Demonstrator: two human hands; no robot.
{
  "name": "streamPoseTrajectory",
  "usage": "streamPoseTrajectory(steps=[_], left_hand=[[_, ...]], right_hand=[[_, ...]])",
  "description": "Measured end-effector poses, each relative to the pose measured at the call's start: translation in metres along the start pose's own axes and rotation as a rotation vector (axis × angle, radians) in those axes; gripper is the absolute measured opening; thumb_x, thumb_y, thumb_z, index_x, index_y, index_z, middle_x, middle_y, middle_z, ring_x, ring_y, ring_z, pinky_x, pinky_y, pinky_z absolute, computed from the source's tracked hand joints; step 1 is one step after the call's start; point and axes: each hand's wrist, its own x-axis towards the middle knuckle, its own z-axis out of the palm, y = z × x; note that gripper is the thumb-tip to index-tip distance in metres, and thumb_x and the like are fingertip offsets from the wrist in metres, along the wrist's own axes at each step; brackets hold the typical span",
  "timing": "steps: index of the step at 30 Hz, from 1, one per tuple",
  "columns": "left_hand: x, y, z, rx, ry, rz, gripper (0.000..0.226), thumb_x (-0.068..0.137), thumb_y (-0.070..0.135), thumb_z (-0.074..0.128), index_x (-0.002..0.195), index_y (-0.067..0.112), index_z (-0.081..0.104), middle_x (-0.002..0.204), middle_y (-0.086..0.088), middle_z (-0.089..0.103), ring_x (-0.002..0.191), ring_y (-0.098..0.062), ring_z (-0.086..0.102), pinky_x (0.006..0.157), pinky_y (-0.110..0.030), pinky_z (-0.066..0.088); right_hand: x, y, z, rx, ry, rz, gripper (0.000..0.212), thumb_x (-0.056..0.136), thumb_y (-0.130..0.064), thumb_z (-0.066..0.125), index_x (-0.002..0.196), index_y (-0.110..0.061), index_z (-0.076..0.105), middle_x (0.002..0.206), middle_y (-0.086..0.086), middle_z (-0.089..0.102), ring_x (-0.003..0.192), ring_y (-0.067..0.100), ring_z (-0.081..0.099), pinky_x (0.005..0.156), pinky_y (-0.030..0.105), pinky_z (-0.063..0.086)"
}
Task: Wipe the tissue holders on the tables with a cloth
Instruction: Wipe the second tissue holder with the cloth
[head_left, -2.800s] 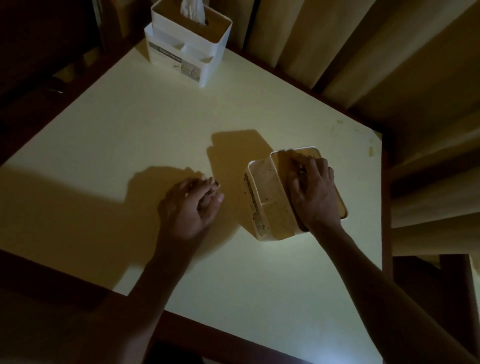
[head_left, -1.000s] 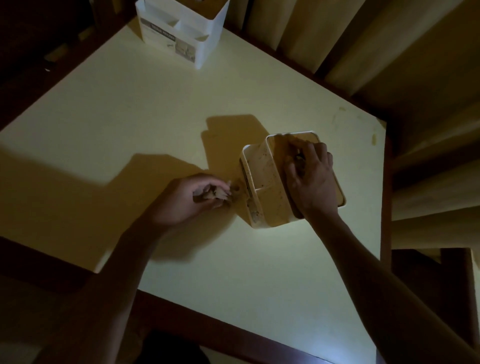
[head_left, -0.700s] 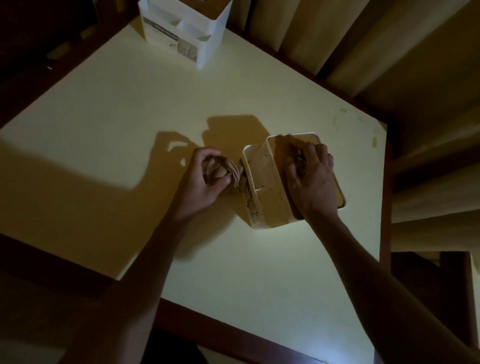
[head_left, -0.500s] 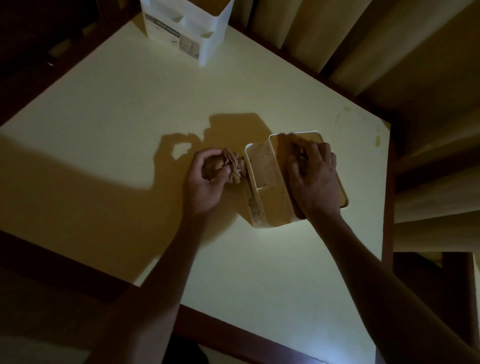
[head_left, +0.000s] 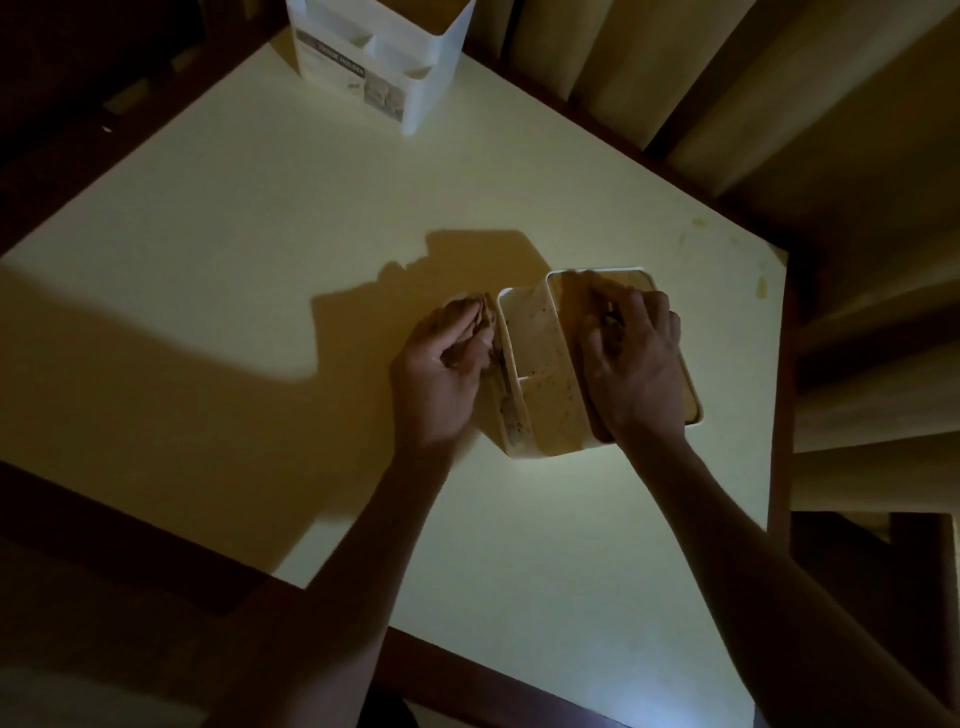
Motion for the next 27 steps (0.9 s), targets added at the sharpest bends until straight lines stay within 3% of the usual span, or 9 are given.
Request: streamPoseTrajectory(steps=[5,7,10,16,23,27], left_hand=[[0.012,0.011,0.003,-0.01,-0.053,-0.077,0.04,0.089,0.009,0.065,0.127,0.014,0.059,0.126,0.007,0.058,0.098,0.021,0.054,0.081,0.0,0.042],[0.008,0.011,0.002,0.021,-0.064,-0.057,0.048,0.089,0.009,0.064,0.135,0.013,0.051,0.126,0.01,0.055,0.105,0.015,0.053,0.085,0.0,0.041],[-0.007,0.011,-0.001,0.114,-0.072,0.02,0.042,0.09,0.012,0.063,0.132,0.009,0.055,0.126,0.0,0.062,0.11,-0.001,0.059,0.09,-0.006,0.044],[-0.05,0.012,-0.007,0.049,-0.113,0.061,0.029,0.091,0.008,0.061,0.119,0.009,0.065,0.115,0.0,0.067,0.104,0.0,0.063,0.086,-0.01,0.048],[0.017,0.007,0.007,0.144,-0.066,0.094,0.028,0.093,0.011,0.059,0.12,0.009,0.064,0.117,-0.001,0.066,0.1,-0.002,0.061,0.088,-0.009,0.047],[0.026,0.004,0.009,0.146,-0.105,0.152,0.027,0.094,0.007,0.056,0.119,0.008,0.065,0.115,-0.003,0.066,0.102,-0.008,0.063,0.091,-0.022,0.052]], right_hand=[[0.001,0.001,0.001,-0.047,-0.002,0.012,0.054,0.088,-0.046,0.03,0.129,-0.016,0.05,0.122,0.01,0.049,0.11,0.027,0.046,0.096,0.048,0.042],[0.001,0.002,0.001,-0.064,-0.006,-0.002,0.055,0.089,-0.046,0.03,0.13,-0.016,0.049,0.122,0.01,0.05,0.11,0.027,0.046,0.097,0.046,0.041],[0.002,0.002,0.001,-0.076,-0.006,-0.009,0.053,0.089,-0.044,0.03,0.129,-0.015,0.049,0.122,0.011,0.05,0.109,0.027,0.047,0.097,0.046,0.041],[0.0,0.002,0.002,-0.092,-0.01,-0.011,0.049,0.091,-0.042,0.032,0.13,-0.015,0.048,0.122,0.01,0.049,0.109,0.026,0.046,0.096,0.046,0.041],[0.001,0.003,0.002,-0.085,-0.007,-0.011,0.044,0.093,-0.039,0.036,0.128,-0.014,0.046,0.122,0.01,0.048,0.107,0.018,0.041,0.094,0.044,0.04],[0.001,0.002,0.002,-0.087,0.006,0.011,0.04,0.094,-0.034,0.04,0.128,-0.014,0.047,0.122,0.01,0.048,0.105,0.016,0.038,0.095,0.046,0.04]])
